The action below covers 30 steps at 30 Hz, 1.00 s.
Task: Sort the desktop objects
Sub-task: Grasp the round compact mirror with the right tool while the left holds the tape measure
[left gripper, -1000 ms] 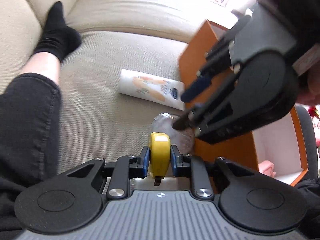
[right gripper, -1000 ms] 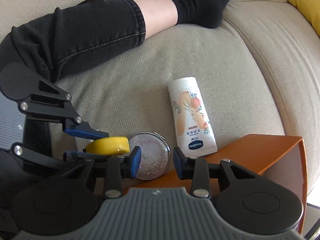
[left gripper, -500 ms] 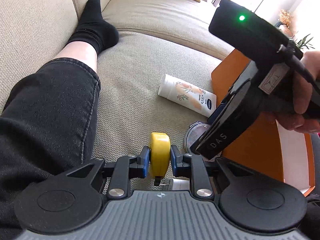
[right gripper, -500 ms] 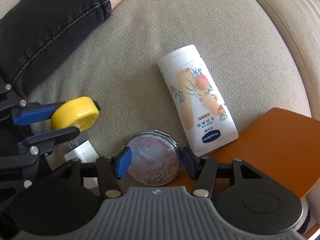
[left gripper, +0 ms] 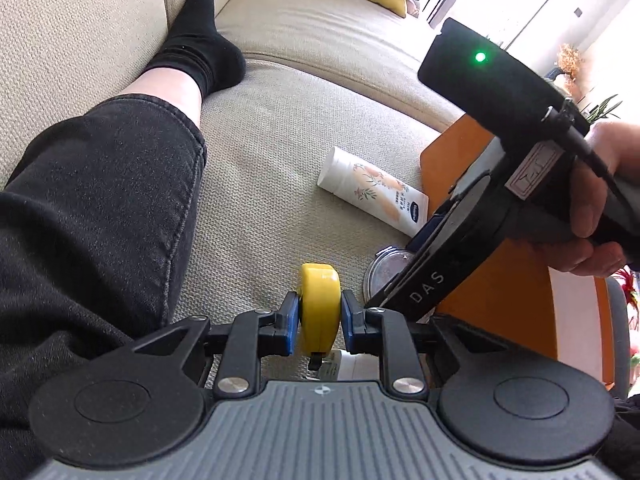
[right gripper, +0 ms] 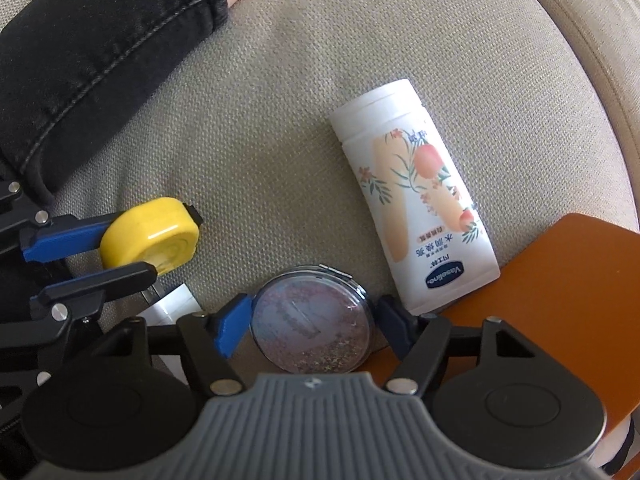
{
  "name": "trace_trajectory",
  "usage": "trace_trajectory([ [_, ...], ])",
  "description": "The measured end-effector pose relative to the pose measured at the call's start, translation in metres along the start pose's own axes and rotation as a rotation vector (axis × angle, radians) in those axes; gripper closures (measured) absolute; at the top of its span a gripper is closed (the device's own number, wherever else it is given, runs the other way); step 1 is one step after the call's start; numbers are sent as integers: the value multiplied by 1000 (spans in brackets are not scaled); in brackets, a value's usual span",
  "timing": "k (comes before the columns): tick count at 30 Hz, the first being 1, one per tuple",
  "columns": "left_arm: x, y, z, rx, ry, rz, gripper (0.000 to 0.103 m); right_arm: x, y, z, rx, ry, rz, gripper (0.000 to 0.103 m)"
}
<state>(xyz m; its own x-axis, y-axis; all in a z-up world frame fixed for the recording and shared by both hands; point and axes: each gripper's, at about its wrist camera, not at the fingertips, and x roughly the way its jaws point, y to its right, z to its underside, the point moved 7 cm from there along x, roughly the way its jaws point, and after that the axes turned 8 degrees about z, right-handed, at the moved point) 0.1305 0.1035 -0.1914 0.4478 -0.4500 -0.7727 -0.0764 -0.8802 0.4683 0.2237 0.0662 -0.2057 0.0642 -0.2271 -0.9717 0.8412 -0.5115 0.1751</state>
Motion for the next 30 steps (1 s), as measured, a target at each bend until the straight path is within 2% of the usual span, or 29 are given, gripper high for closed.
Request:
trace_trajectory([
  [4, 0, -2, 3, -21, 7, 3, 79, 1, -3, -1, 16, -21, -6, 31],
  [8, -1, -3, 5, -39, 16, 7, 79, -7, -3, -5, 75, 30, -50, 35],
  [9, -1, -4, 5, -46, 19, 8, 79, -12, -3, -10, 102, 63, -67, 43],
  [10, -1, -5, 4, -59, 24, 7, 79, -16, -3, -14, 126, 79, -81, 56],
  [11, -2, -6, 3, -64, 27, 3, 79, -18, -4, -18, 150, 89, -96, 59],
  [15, -4, -7, 3, -75, 31, -4, 79, -20, -15, -22, 115, 83, -79, 58],
  [18, -4, -7, 6, -76, 28, 1, 79, -19, -16, -13, 91, 43, -39, 46],
  [23, -2, -7, 6, -74, 27, 3, 79, -12, -27, 0, 5, -32, -19, 42],
  [27, -4, -6, 8, -73, 26, 0, 79, -3, -40, 4, -42, -81, -50, 41],
  [30, -3, -5, 9, -77, 21, 4, 79, 2, -41, 5, 2, -71, -87, 40],
])
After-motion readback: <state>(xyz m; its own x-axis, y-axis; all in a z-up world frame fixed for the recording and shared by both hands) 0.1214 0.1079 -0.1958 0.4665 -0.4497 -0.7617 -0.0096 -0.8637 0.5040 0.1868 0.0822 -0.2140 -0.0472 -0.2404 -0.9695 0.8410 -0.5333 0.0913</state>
